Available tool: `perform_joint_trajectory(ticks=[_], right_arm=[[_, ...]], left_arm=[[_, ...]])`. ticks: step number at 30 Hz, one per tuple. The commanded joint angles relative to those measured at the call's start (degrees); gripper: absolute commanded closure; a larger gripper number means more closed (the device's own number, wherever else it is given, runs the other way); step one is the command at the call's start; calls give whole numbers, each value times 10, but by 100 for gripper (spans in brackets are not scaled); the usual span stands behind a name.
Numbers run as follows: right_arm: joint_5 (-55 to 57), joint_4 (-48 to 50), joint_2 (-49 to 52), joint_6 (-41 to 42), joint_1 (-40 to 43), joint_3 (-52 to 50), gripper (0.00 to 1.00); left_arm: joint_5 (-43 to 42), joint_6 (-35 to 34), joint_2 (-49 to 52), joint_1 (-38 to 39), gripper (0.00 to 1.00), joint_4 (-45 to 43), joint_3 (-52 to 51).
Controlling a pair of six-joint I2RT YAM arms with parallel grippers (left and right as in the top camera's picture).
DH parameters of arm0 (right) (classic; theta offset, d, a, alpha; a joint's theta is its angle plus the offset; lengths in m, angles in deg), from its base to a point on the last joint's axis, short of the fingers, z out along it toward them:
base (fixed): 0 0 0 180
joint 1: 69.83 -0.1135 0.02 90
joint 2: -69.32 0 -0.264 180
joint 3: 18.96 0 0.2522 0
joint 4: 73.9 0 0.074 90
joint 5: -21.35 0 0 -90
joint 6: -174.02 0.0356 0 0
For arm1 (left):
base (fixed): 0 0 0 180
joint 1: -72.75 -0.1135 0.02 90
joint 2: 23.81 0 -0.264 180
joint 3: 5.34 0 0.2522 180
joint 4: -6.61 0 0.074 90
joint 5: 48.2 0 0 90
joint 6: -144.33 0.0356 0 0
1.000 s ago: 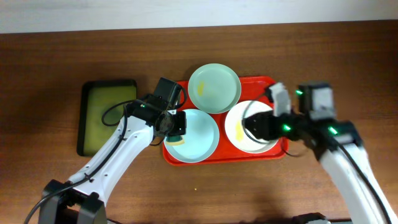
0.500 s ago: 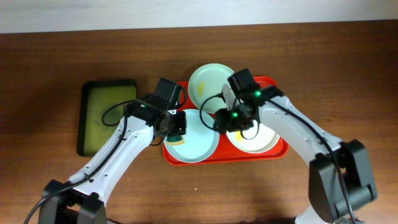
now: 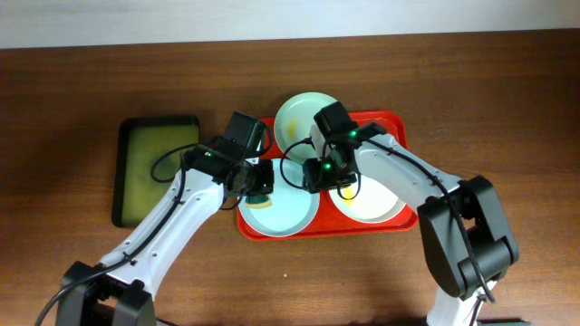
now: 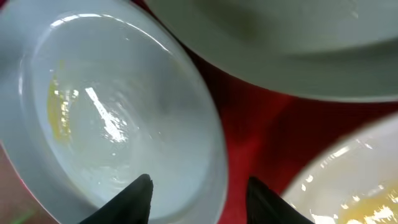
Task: Clean dirty plates on tray and stack at the side
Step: 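Reach the right gripper to the light blue plate rim and grasp it, then hold the plate with the right gripper and scrub it with the sponge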
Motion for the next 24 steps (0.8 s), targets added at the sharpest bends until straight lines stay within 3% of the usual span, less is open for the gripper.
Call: perform_joint_trajectory(ticks=[1,14,22,24], right_arm=[[9,7,0,-7,-6,7,52],[34,41,5,-5,-6,-35,62],[34,43,30,-5,-6,-35,79],[34,43,29,2,-6,-35,88]], left_arm=[[-9,-3,4,0,100,-2,-4],[-10,-3,4,0,100,-3,-4],[-10,-5,4,2,100,-6,-7],[-10,-6,4,10,100,-20,-17]])
